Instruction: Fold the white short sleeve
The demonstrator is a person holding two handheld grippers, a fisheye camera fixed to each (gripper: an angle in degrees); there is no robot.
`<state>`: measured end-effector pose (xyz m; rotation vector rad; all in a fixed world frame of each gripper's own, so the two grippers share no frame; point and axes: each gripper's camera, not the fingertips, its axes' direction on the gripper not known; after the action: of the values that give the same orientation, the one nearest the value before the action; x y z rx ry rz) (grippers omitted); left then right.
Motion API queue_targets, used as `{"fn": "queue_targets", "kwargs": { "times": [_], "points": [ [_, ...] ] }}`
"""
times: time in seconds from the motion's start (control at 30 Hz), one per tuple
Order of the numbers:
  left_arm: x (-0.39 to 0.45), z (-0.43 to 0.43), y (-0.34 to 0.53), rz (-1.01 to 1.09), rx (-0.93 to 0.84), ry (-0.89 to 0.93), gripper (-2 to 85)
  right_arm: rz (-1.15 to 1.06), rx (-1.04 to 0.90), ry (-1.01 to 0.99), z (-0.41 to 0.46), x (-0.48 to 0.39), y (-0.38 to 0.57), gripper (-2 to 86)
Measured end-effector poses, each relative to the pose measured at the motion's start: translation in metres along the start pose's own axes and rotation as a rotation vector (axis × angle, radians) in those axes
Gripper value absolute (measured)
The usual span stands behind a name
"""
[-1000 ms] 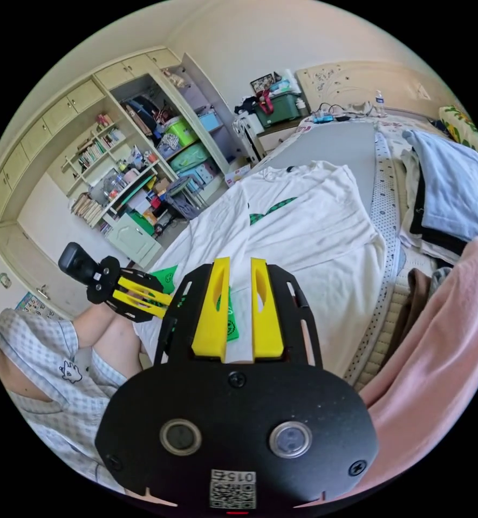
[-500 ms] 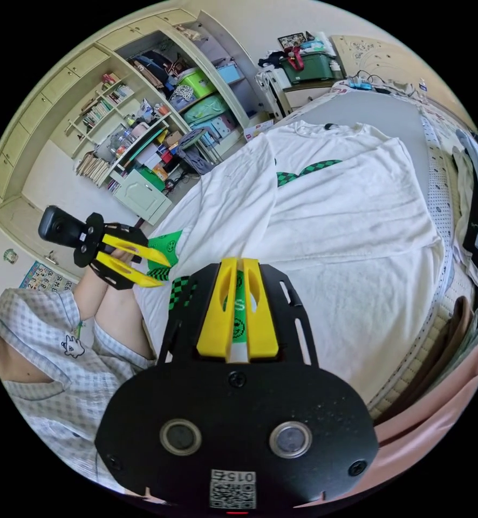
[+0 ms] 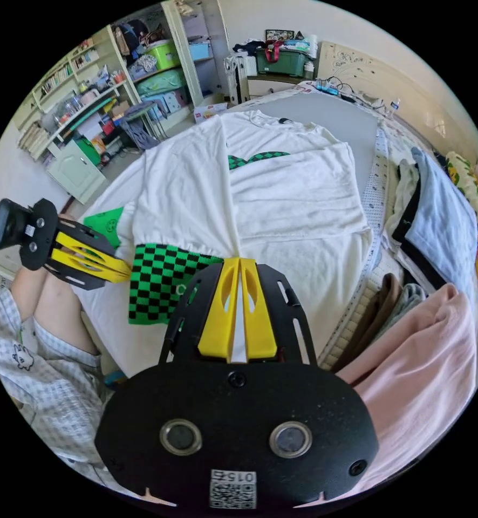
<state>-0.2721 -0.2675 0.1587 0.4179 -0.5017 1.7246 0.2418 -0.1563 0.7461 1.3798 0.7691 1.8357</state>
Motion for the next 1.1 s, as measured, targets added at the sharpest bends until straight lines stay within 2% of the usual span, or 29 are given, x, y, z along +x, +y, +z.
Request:
{"fn": "queue_targets", "kwargs": {
  "times": [0.13, 0.23, 0.3, 0.37, 0.57, 0.67, 0.93, 1.1],
  "points": [
    [-0.012, -0.001, 0.005, -0.024, 0.007, 0.032, -0.4, 0.002, 0.022, -0.031, 0.0, -0.002, -0.004, 0.0],
    [-0.029, -0.019, 0.016, -0.063, 0.112, 0.092, 0.9, 0.028, 0.054, -0.141, -0.007, 0.007, -0.005, 0.9],
    [-0.041, -0.032, 0.025, -0.125, 0.213, 0.064, 3.0, 0.055, 0.088, -0.2, -0.012, 0.014, -0.005, 2.2],
    [-0.052, -0.035, 0.035, -0.198, 0.298, -0.045, 5.7, 0.079, 0.132, -0.252, -0.015, 0.017, -0.008, 4.5],
    [-0.054, 0.001, 0.017, -0.138, 0.105, -0.109, 5.6, 0.057, 0.101, -0.293, -0.002, -0.001, -0.03, 5.2],
    [-0.055, 0.005, 0.016, -0.116, 0.083, -0.094, 0.9, 0.036, 0.1, -0.235, -0.007, -0.013, -0.039, 2.1],
    [-0.082, 0.0, 0.021, -0.155, 0.065, 0.031, -0.6, 0.005, 0.069, -0.124, -0.012, -0.037, -0.064, -0.2],
    [-0.091, 0.003, 0.019, -0.174, 0.055, 0.026, -0.6, 0.001, 0.059, -0.1, -0.016, -0.049, -0.082, -0.3]
  ]
}}
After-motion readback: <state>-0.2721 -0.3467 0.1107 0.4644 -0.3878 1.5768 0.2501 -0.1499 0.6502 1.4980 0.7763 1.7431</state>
